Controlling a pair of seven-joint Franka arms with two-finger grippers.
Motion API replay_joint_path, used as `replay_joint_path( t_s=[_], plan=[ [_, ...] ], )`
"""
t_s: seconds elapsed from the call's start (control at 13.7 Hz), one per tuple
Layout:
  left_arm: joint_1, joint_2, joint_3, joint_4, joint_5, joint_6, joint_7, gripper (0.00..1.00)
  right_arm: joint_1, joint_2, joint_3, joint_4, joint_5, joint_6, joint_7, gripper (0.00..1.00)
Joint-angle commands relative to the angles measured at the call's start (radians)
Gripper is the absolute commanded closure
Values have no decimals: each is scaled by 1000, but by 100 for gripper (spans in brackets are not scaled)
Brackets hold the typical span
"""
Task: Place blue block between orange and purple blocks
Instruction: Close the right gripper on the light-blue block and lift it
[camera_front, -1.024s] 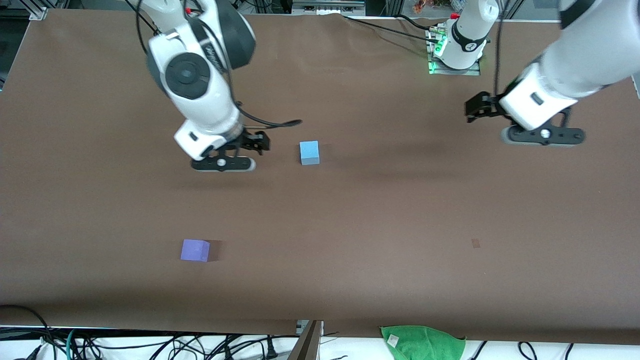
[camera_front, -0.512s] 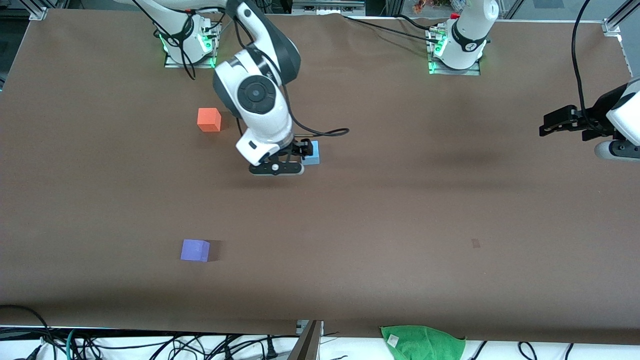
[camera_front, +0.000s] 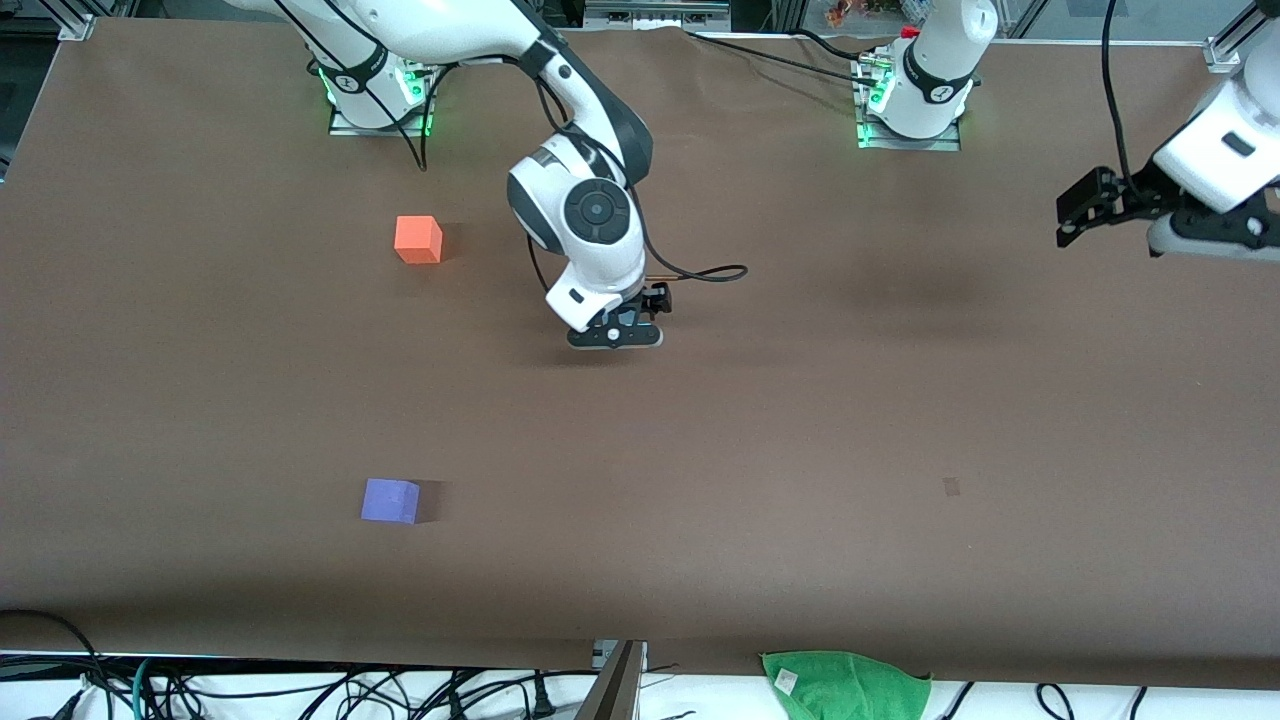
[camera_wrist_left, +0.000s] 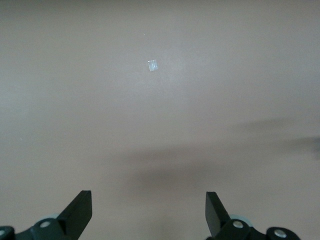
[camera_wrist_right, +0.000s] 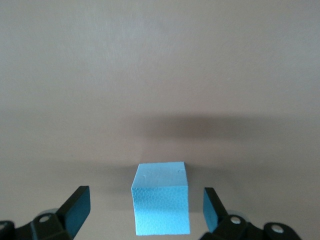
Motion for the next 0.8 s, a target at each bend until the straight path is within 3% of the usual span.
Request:
replay_joint_path(
  t_s=[0.0,0.22,0.73],
  plan=[
    [-31,-24,45,-33,-14,31,12,0,16,23,-11,-1,3,8,10,0],
    [-29,32,48,31,-8,28,9,0,12,22,-13,-23,-3,6,-11,0],
    [7,46,45,37,-16,9,5,0,10,10,-17,-90,-1,26,-106,0]
  ],
)
